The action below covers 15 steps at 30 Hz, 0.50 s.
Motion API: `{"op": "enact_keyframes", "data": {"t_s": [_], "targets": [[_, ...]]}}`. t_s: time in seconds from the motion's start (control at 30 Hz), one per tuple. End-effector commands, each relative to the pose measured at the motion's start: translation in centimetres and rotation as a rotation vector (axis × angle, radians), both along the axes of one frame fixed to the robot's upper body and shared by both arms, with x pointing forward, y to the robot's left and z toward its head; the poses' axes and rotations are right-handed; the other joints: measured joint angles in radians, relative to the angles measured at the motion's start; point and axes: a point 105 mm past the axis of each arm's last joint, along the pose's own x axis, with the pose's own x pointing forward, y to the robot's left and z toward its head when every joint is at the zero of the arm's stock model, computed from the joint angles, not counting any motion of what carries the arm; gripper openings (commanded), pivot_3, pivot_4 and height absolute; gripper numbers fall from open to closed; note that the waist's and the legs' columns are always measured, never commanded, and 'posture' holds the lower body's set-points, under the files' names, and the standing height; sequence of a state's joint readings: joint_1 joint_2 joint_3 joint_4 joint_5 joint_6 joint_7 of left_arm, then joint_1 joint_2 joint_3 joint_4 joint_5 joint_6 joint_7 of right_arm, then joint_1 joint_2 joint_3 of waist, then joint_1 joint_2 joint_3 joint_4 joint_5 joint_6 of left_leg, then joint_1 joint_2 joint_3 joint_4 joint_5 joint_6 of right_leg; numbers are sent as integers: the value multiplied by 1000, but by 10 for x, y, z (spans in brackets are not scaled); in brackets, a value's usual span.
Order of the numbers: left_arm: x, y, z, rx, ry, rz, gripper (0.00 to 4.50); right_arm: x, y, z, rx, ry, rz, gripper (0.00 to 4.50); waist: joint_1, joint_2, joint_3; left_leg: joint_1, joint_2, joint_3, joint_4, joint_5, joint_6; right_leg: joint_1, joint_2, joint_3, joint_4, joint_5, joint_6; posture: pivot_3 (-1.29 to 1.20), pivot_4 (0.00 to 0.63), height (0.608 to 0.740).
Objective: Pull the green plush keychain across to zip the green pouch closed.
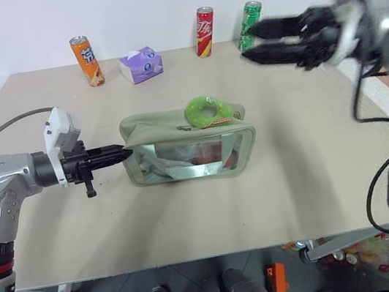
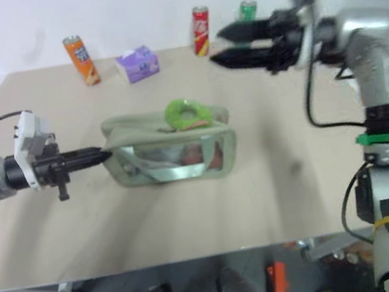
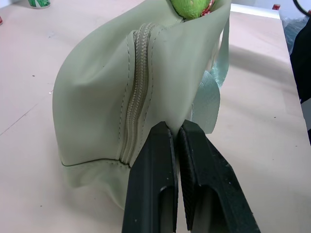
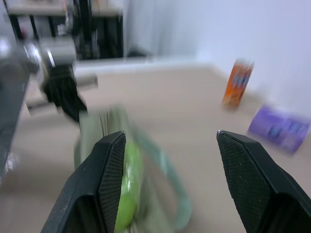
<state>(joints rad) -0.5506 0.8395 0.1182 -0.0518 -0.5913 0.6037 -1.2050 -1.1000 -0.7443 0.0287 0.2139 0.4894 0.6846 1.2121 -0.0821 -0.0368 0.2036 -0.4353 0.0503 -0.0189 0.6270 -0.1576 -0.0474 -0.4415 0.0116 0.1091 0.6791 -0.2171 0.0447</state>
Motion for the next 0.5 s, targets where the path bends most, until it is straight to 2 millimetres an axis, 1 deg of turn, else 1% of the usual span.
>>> {"op": "enact_keyframes", "data": {"t_s": [0.03,0.2,0.5], "targets": [[-2,-5,3,6,-25,-15,0,6,17,-4,-73,-54,-14,3069,0,0,0,-1,0,0,0,0,0,-1,0,0,0,0,0,0,150,740],[-4,-4,4,5,-30,-8,0,11,33,-23,-175,-66,17,3069,5,0,0,-2,0,-1,0,0,0,-1,0,-1,0,0,3,0,150,740],[-5,-3,5,-3,-34,5,0,11,30,-31,-233,-73,37,3069,5,0,0,-2,0,-1,-1,0,0,-1,0,-1,0,-1,0,0,150,740]]}}
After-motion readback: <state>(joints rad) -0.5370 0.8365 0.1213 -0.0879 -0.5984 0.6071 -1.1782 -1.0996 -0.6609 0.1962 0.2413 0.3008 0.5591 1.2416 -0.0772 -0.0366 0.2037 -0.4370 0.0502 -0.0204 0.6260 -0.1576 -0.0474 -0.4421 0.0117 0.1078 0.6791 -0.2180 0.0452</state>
